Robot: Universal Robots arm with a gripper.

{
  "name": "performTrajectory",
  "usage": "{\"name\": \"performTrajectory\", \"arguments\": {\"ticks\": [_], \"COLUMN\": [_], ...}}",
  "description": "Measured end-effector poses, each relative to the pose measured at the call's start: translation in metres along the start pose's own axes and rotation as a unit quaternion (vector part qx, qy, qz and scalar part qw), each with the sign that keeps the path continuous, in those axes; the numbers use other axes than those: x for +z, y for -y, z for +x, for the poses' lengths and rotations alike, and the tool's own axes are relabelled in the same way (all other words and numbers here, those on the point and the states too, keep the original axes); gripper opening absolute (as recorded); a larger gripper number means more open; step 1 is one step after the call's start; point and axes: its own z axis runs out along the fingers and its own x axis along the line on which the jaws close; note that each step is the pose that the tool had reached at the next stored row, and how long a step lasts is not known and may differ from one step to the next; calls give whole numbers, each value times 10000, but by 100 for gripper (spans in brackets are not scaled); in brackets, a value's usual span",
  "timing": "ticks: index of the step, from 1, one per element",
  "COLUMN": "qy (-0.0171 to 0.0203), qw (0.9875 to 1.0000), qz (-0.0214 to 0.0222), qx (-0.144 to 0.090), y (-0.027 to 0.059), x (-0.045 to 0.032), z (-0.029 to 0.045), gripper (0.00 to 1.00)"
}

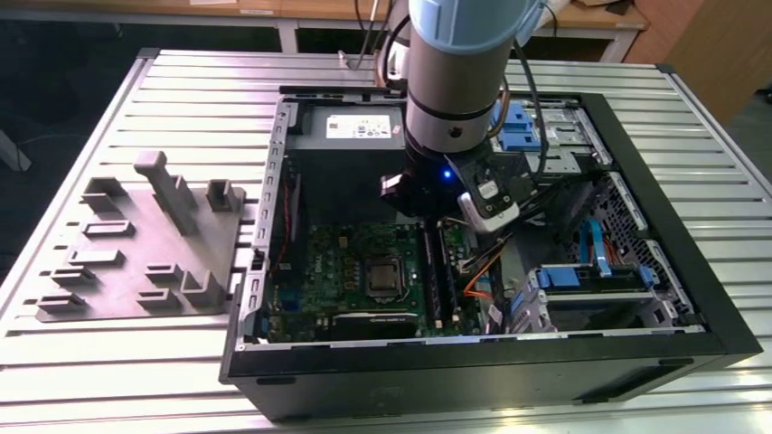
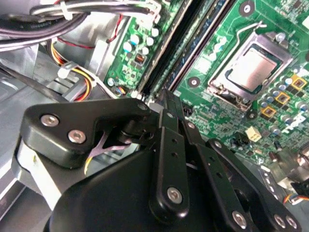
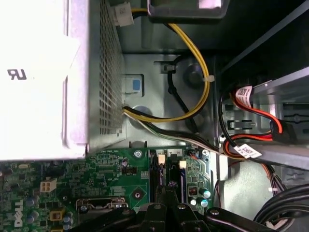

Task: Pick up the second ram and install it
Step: 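Press down the second ram until it locks into place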

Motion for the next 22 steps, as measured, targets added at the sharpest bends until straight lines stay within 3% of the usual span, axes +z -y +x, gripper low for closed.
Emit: {"name": "performTrajectory", "arguments": {"ticks": [12,22], "qy": [0,-1], "qw": [10000,10000], "qz": [-7,-5], "qx": [-1,0], "y": [-10,-6], "x": [103,141], "z": [6,9], "gripper": [10,10]}}
